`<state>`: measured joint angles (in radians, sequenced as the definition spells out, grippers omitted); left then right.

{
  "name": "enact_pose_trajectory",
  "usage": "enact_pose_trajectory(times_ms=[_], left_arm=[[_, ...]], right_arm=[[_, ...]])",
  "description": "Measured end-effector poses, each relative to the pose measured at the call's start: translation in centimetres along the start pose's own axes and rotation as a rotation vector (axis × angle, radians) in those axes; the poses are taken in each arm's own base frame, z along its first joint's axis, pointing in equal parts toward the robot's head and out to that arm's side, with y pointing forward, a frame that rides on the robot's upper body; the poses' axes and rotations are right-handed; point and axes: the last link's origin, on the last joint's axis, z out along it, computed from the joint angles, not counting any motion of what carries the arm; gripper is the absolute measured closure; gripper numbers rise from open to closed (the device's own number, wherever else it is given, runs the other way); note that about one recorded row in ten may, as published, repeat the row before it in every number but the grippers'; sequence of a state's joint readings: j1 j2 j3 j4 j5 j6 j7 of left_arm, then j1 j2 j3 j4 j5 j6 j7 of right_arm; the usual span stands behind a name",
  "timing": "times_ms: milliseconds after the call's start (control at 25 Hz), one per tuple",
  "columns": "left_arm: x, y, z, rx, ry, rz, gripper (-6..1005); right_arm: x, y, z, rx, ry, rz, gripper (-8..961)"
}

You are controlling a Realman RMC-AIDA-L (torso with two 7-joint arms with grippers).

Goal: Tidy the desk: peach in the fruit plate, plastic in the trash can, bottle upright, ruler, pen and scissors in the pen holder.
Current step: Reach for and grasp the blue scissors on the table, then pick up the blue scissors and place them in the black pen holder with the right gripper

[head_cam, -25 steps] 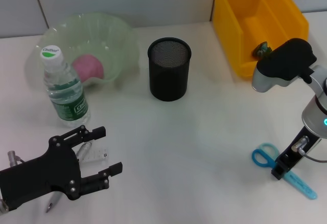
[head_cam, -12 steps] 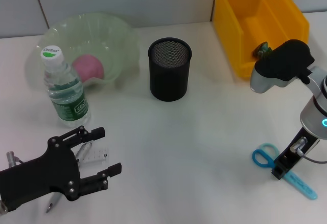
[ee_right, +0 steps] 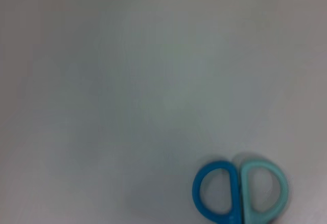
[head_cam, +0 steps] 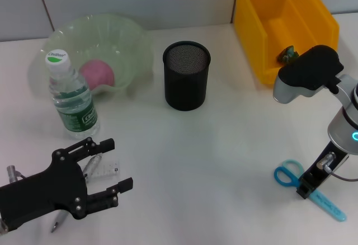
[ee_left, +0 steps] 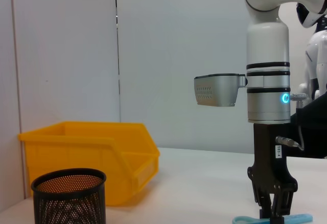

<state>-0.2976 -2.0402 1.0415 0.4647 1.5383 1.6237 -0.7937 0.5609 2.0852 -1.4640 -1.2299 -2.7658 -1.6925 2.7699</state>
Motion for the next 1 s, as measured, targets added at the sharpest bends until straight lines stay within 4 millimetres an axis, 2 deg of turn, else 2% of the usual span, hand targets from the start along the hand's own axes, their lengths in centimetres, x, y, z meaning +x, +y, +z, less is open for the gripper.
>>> enact_pose_trajectory(times_ms=[280,560,760,1000], left_arm=[[0.2,0.1,0.0,-0.007,0.008,0.002,219],[0.3,0.1,-0.1,-0.011,0.015,0.003,220],[0.3,0.1,-0.2,-0.01,0.016,0.004,220],[0.4,-0.1,-0.2,-0.001,0.02,0.005,221]], right_arm=[[0.0,0.3,-0.3,-0.002,-0.004,-0.007,708],[0.0,0.4,-1.6,0.009,-0.046,-0.014,728],[0.1,0.3,-3.0,0.027,-0.089,-0.004,730],[0.0,-0.1,-6.1,0.063,-0.197,0.003,731]])
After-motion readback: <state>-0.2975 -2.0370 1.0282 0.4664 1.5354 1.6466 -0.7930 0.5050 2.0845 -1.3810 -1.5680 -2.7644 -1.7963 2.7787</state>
